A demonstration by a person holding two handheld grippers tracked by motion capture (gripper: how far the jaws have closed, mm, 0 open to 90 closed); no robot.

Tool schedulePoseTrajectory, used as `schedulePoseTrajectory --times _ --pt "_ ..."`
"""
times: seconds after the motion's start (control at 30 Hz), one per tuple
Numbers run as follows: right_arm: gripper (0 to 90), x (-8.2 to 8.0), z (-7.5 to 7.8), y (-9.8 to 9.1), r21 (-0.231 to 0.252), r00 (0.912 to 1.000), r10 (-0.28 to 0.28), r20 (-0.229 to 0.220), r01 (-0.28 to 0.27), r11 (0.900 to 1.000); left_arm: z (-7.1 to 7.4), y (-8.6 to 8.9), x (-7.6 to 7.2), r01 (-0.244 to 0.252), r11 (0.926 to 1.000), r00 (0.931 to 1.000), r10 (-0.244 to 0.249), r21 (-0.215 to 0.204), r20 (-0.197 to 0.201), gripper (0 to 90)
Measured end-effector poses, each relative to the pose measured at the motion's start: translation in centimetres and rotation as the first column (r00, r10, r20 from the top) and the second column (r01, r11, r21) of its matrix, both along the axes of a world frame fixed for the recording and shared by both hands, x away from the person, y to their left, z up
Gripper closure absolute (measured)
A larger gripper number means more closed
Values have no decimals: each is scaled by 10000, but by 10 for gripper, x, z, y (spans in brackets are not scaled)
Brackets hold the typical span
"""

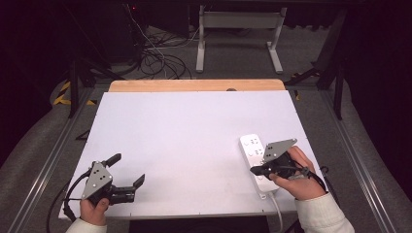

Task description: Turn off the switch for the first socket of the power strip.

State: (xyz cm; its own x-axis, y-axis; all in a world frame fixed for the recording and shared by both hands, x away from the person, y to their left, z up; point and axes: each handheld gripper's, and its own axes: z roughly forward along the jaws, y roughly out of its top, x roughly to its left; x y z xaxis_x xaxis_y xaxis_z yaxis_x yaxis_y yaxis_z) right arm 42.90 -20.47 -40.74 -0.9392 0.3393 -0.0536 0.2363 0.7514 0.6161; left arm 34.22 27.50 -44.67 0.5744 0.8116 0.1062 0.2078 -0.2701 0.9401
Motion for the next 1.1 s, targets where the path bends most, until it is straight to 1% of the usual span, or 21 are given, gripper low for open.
schedulePoseTrajectory --times 0.07,0.27,0.4,0.43,0.47,0.5,0.57,0.6,0.67,0.7,0.77,0.8,0.87,0.9,0.93,1.0,1.03,1.1 --pt "900 0 1 -1 -11 10000 -15 59 15 10000 0 0 0 4 10000 10000 -4 4 2 22" --pt "900 -4 6 0 167 9996 -2 283 -3 9999 0 0 0 -2 10000 10000 2 11 7 22" --pt "900 -6 11 0 431 9981 136 599 -162 9989 0 -1 0 -17 10000 10000 17 -5 1 22" --pt "863 -7 12 0 491 9975 148 688 -182 9986 0 -1 0 -12 10000 10000 12 10 0 22" --pt "773 -7 12 1 607 9974 87 721 -131 9981 0 -1 0 -15 10000 10000 15 5 -6 22" --pt "762 -8 13 1 664 9964 95 837 -151 9977 0 -1 0 -18 10000 10000 18 6 -5 22" --pt "689 -9 14 2 818 9949 141 1003 -223 9964 0 -1 0 -13 10000 10000 13 2 0 22" --pt "667 -10 14 2 912 9939 77 1103 -178 9957 0 -1 -1 -11 10000 10000 11 14 -3 22" --pt "635 -10 14 2 1168 9932 125 1160 -261 9928 0 0 -1 -10 10000 10000 10 0 4 22" --pt "610 -11 15 2 1330 9938 88 1110 -236 9908 1 0 -1 3 10000 10000 -3 13 17 22" --pt "588 -13 15 3 1657 9938 28 1108 -213 9859 0 -1 -1 0 10000 10000 0 29 27 22" --pt "572 -13 16 3 1700 9933 38 1159 -236 9852 0 -1 -1 -11 10000 10000 11 17 19 22" --pt "549 -14 17 3 1912 9917 -111 1282 -137 9815 0 -1 -1 -16 10000 10000 16 16 13 22" --pt "590 -15 17 2 1939 9932 -180 1150 -47 9810 0 0 0 -8 10000 10000 8 9 5 22" --pt "605 -15 18 2 1881 9941 -204 1069 -1 9822 0 0 -1 -20 10000 10000 20 6 10 22" --pt "591 -16 18 2 1837 9922 -230 1226 1 9830 1 0 -1 -2 10000 10000 2 27 31 22" --pt "571 -16 17 2 1879 9922 -203 1232 -33 9822 1 0 -1 0 10000 10000 0 25 29 22" --pt "559 -17 17 3 1971 9915 -263 1272 7 9804 1 0 -1 -2 10000 10000 1 38 27 22"
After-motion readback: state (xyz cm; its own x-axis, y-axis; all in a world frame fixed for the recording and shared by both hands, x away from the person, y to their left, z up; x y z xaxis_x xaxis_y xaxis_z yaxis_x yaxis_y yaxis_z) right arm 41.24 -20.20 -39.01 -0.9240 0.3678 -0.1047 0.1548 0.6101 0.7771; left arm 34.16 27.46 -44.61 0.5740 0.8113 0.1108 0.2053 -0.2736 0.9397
